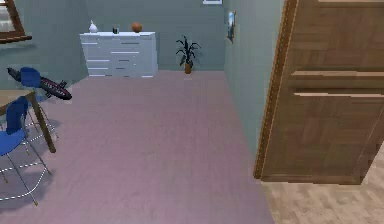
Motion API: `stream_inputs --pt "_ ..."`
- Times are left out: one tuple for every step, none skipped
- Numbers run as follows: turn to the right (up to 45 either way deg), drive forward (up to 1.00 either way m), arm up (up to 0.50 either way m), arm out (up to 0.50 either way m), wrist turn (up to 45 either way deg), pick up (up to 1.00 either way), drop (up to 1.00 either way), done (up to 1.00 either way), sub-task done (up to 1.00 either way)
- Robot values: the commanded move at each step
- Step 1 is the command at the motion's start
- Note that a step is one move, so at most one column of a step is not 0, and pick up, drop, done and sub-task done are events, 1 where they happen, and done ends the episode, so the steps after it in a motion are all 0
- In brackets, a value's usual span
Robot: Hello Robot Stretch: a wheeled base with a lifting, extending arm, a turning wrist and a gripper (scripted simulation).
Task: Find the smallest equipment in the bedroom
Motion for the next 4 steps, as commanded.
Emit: stream_inputs --pt "-6.0 0.0 0.0 0.0 0.0 0.0 0.0 0.0 0.0" --pt "0.0 0.2 0.0 0.0 0.0 0.0 0.0 0.0 0.0" --pt "0.0 1.0 0.0 0.0 0.0 0.0 0.0 0.0 0.0" --pt "0.0 1.0 0.0 0.0 0.0 0.0 0.0 0.0 0.0"
